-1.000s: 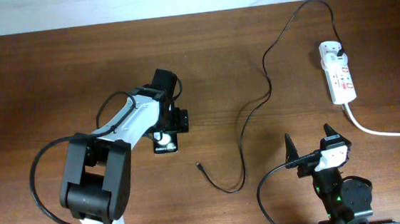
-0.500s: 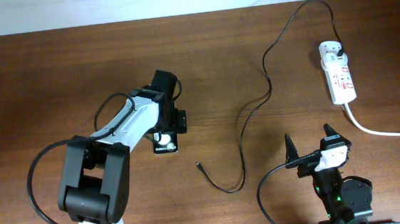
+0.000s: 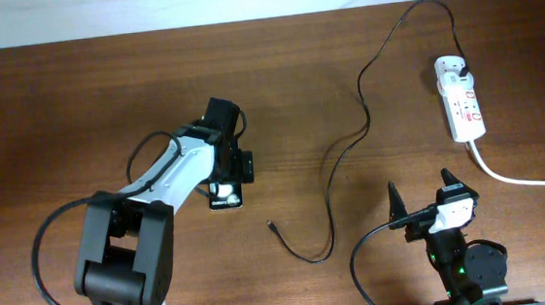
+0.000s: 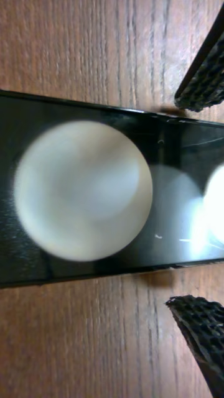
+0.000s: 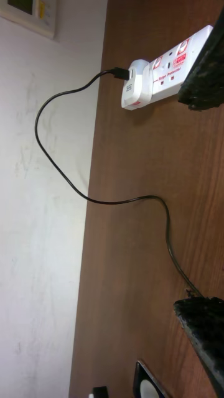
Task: Plug charger to phone and switch on socket
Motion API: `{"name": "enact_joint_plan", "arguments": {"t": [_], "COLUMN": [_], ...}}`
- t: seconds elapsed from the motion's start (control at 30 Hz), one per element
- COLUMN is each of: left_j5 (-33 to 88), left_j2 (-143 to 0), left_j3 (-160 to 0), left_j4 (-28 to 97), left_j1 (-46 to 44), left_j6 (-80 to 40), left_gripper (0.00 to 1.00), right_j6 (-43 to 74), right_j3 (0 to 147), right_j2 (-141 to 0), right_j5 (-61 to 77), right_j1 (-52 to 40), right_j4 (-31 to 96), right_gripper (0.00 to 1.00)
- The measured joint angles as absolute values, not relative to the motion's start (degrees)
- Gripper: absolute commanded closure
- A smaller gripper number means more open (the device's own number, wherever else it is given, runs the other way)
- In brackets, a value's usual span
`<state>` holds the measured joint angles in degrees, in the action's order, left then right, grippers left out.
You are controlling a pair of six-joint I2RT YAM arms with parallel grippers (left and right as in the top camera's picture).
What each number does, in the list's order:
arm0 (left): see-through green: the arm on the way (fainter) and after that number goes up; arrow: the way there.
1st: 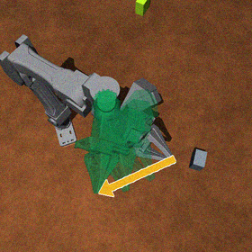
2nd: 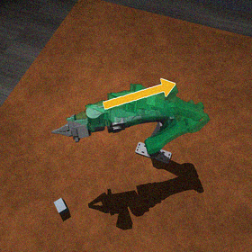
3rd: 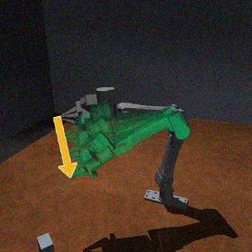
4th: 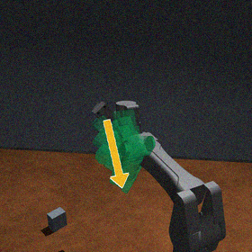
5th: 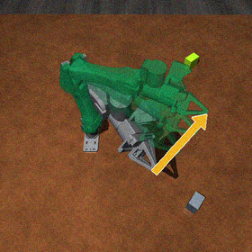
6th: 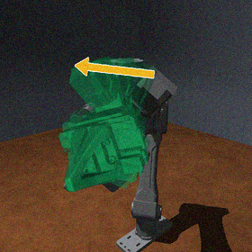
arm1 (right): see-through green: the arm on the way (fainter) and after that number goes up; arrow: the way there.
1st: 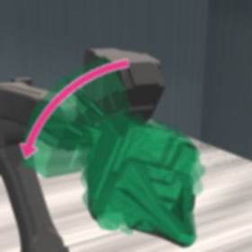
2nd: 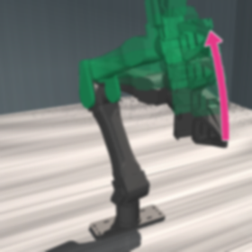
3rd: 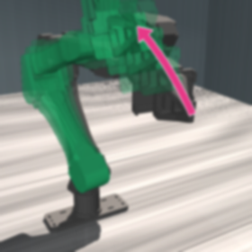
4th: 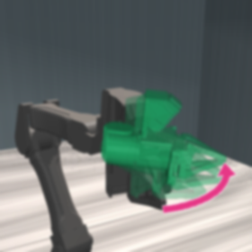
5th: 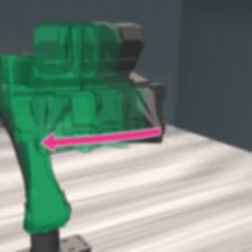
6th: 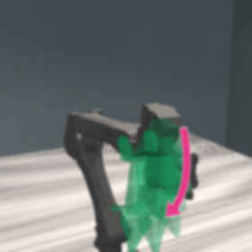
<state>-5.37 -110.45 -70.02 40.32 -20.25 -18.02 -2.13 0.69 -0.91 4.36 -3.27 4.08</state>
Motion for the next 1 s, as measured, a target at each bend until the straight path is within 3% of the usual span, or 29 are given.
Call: {"name": "enact_joint_plan", "arguments": {"t": [1.0], "left_j5": [-4.84], "left_j2": [-110.30], "left_j3": [-68.45], "left_j4": [37.82], "left_j1": [-20.25], "left_j6": [-19.09], "left_gripper": [0.01], "right_j6": [-2.17], "right_j3": [0.69], "right_j2": [-0.91], "right_j5": [4.36], "right_j1": [-3.27], "right_j4": [4.08], "right_gripper": [0.01]}}
